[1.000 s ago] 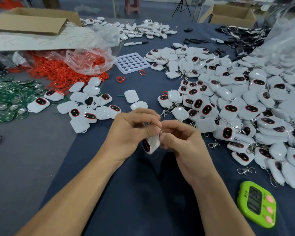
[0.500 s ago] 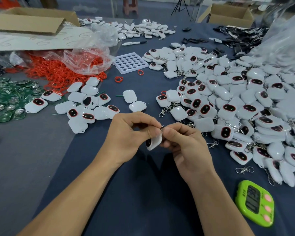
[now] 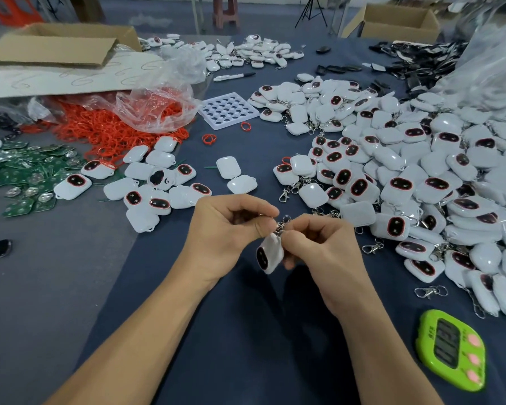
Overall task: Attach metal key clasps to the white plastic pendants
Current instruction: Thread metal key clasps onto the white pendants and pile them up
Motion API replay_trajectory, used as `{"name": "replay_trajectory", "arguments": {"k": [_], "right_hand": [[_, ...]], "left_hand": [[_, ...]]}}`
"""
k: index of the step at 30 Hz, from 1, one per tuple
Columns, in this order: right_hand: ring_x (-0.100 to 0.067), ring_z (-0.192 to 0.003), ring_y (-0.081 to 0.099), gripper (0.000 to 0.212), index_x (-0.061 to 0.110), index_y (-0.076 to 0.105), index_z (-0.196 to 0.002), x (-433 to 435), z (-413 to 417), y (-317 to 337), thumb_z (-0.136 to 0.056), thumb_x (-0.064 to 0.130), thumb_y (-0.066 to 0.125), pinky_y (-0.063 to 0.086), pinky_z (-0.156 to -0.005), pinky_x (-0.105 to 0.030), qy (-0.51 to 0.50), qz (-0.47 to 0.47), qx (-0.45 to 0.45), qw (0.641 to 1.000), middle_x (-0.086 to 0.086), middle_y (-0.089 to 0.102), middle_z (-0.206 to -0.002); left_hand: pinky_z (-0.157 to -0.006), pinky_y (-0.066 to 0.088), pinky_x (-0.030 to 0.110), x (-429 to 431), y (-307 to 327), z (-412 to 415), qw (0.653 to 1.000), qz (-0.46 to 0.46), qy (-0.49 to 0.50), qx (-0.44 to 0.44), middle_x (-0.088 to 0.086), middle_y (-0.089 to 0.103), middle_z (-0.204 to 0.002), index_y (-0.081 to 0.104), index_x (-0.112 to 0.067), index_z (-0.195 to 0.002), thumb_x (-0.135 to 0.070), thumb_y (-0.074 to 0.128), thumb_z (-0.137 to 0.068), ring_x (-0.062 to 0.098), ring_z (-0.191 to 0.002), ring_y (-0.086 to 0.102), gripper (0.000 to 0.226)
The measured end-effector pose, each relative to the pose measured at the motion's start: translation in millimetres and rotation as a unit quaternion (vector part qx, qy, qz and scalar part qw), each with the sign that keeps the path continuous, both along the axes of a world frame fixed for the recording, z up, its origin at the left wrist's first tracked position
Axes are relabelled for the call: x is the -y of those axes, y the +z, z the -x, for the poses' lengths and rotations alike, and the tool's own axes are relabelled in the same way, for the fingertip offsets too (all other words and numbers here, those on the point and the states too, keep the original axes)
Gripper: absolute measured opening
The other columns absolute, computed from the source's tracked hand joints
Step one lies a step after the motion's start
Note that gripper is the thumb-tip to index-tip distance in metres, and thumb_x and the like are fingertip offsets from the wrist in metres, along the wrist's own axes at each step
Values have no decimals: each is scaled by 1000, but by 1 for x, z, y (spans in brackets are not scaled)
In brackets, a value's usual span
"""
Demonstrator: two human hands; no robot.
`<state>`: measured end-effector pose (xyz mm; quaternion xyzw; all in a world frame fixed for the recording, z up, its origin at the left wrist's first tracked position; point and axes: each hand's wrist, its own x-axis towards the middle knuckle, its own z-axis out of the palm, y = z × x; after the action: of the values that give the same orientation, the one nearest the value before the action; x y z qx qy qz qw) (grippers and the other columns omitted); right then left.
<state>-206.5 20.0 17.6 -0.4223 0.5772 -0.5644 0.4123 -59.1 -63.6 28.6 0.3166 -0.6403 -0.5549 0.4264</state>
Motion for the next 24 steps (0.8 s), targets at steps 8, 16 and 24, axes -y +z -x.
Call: {"name": "replay_trajectory", "arguments": {"k": [8, 16, 24], "right_hand": [[-11, -45, 39, 16, 5, 67, -56, 7, -8, 1, -69, 10, 59, 37, -45, -24, -55, -27, 35, 998, -12, 50, -54], [-13, -44, 37, 30, 2, 65, -57, 10, -4, -1, -83, -9, 55, 39, -48, -26, -102, -32, 139, 985, -13, 53, -56], [-14, -43, 45, 34, 11, 70, -56, 15, 1, 2, -85, -3, 59, 47, -51, -25, -25, -93, 88, 991, -12, 59, -59]], "left_hand": [[-66, 54, 18, 1, -2, 1, 1000, -6, -2, -7, -6, 75, -70, 79, -30, -68, 11, 83, -68, 6, -67, 69, 41], [-63, 55, 27, 0, -5, 5, 999, -35, -13, -20, 4, 73, -68, 75, -23, -61, 2, 83, -62, 19, -65, 67, 26], [-71, 47, 7, 16, -17, 0, 984, -46, 141, 97, -15, 77, -83, 81, -37, -86, -13, 75, -86, -1, -79, 69, 25]]}}
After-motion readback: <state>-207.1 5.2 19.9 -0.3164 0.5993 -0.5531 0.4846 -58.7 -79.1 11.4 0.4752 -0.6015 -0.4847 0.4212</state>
